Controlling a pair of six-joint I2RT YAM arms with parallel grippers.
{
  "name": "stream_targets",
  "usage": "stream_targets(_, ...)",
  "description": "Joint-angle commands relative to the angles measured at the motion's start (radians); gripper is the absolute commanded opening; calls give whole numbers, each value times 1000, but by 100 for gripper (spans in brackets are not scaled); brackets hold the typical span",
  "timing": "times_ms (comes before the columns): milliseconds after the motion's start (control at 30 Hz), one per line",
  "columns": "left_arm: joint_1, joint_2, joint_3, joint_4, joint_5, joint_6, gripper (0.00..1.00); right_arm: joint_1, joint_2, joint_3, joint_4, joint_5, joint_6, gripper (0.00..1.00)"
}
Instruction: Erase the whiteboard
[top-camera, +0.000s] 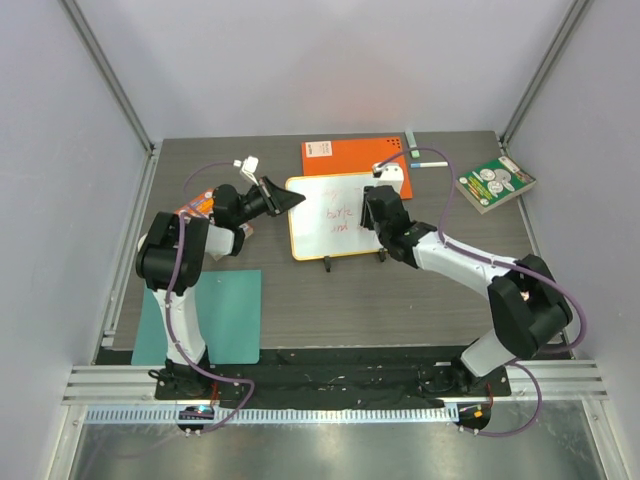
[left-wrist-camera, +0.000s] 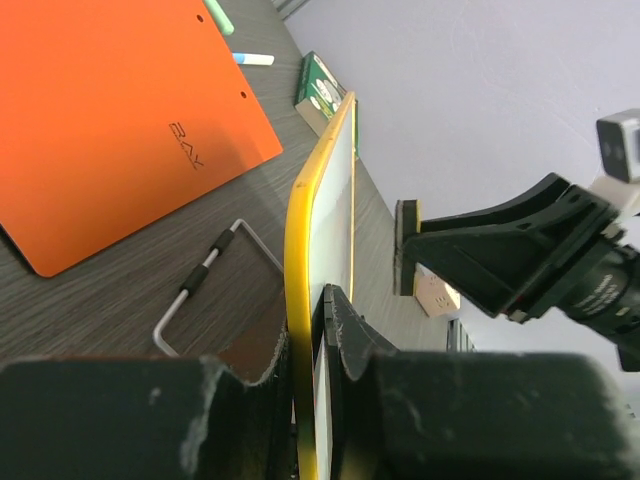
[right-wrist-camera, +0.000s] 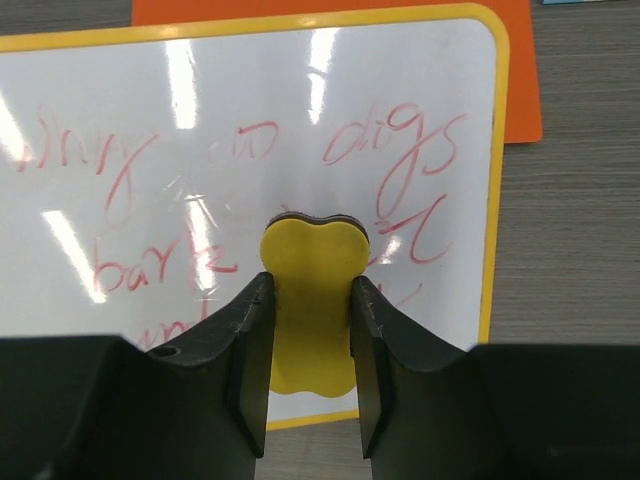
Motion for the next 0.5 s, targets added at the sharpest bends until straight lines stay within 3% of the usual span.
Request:
stream_targets(0, 10, -12, -4, -31, -1, 90, 0, -5, 41, -81, 284, 113, -88, 1)
stream_targets(267, 10, -3, 19, -65, 31, 90, 0, 41, 152, -83, 448, 40, -205, 1)
stream_targets(333, 6, 3, 30, -67, 48, 80, 0, 80, 170, -119, 557, -26, -250, 1)
stream_targets(467, 2, 3, 45, -65, 68, 72, 0, 113, 232, -78, 581, -148, -233, 1)
